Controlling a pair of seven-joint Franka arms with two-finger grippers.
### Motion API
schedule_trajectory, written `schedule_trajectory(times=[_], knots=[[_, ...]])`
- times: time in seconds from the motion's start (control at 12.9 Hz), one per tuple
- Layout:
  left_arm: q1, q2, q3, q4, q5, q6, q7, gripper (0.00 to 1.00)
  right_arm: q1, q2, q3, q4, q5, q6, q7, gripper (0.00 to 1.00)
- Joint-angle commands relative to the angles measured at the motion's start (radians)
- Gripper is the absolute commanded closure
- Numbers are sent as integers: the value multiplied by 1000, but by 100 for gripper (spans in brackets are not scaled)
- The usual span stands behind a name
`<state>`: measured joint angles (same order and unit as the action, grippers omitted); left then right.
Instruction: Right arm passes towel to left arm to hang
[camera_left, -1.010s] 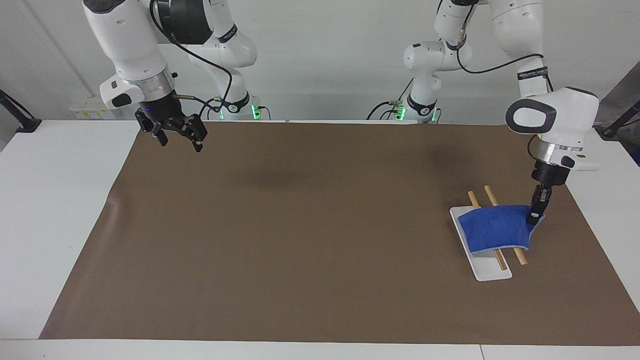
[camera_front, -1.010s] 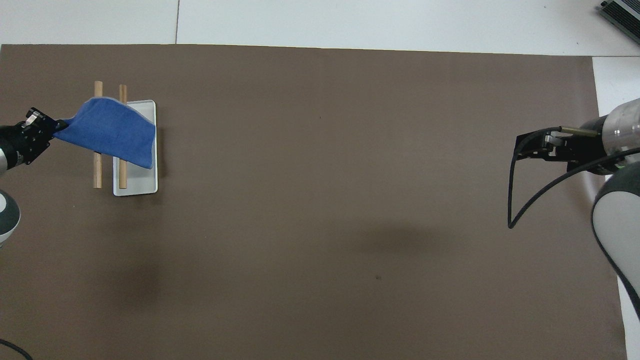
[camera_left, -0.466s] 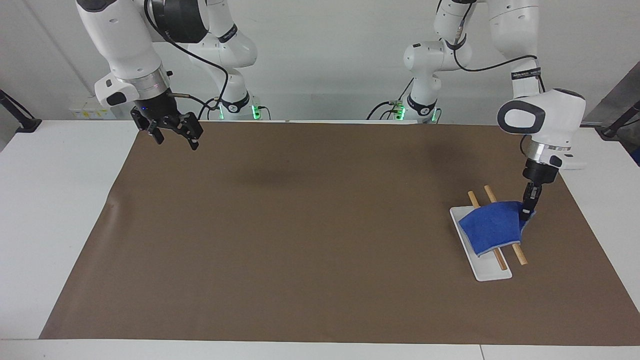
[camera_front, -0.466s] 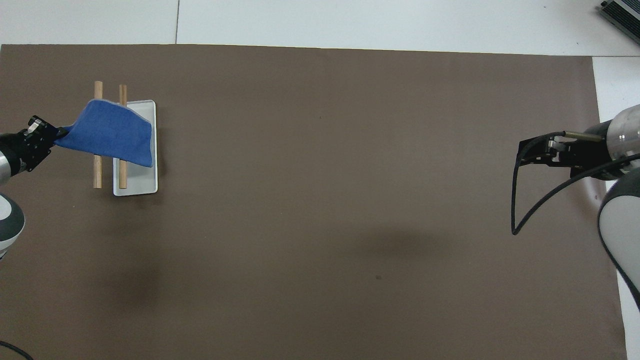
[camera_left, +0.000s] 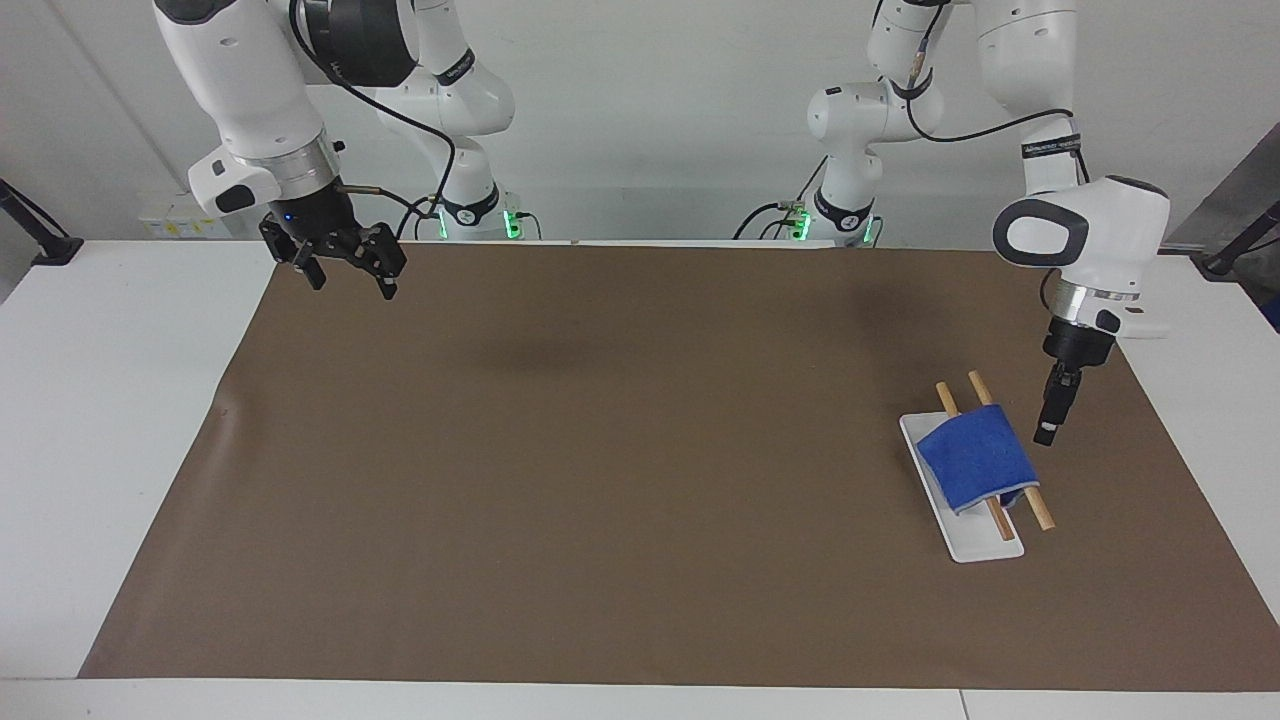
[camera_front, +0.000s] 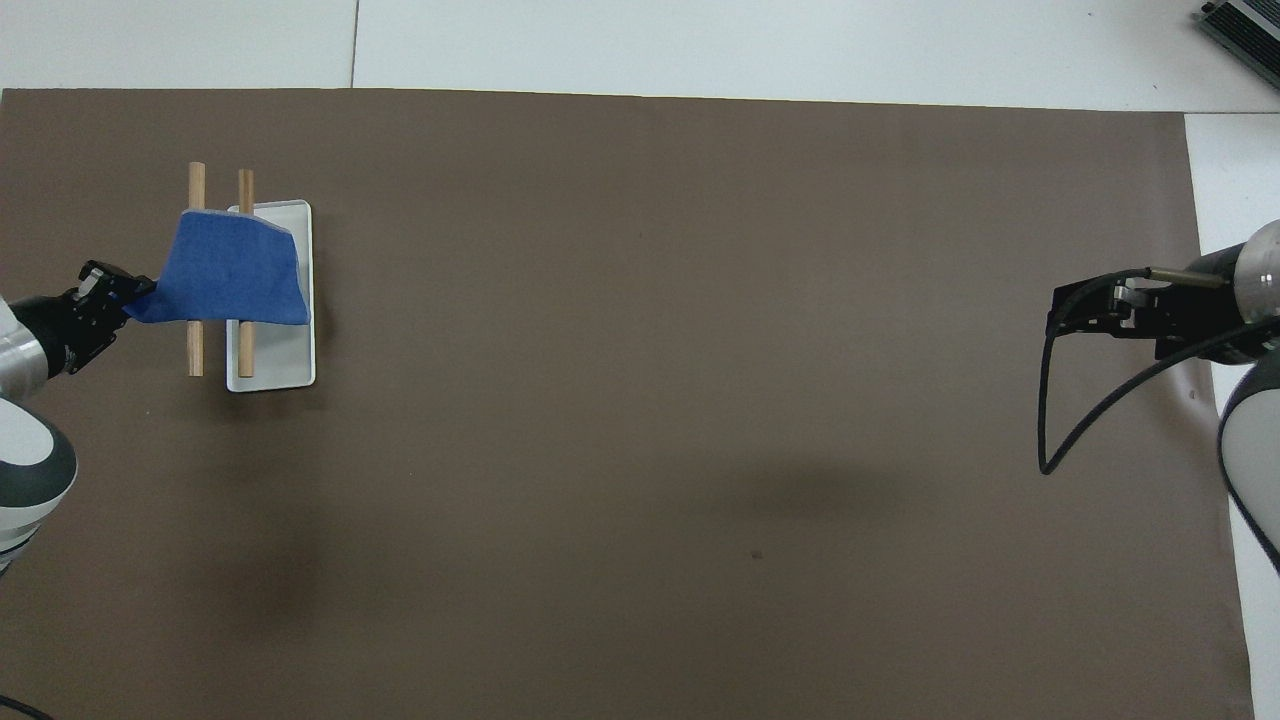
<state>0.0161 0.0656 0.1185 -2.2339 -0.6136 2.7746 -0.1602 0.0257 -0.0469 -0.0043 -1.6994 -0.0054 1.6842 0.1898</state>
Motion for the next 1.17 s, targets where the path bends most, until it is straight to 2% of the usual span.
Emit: schedule_trajectory(times=[0.0, 0.31, 0.7, 0.85, 1.09], knots=[[11, -7, 10, 77, 99, -166, 7, 11, -4, 4, 12, 6, -25, -12, -23, 0], [56, 14, 10, 265, 239, -458, -1, 12, 2, 2, 10, -5, -22, -11, -15, 0], [33, 36, 3, 555, 461, -853, -18, 12, -1, -1, -3, 6, -21, -20, -30, 0], [-8, 39, 0, 650, 511, -1001, -16, 12, 5, 4, 6, 20, -22, -23, -32, 0], [-96, 45, 0, 744, 586, -1147, -10, 12, 10, 13, 4, 73, -28, -101, -33, 0]])
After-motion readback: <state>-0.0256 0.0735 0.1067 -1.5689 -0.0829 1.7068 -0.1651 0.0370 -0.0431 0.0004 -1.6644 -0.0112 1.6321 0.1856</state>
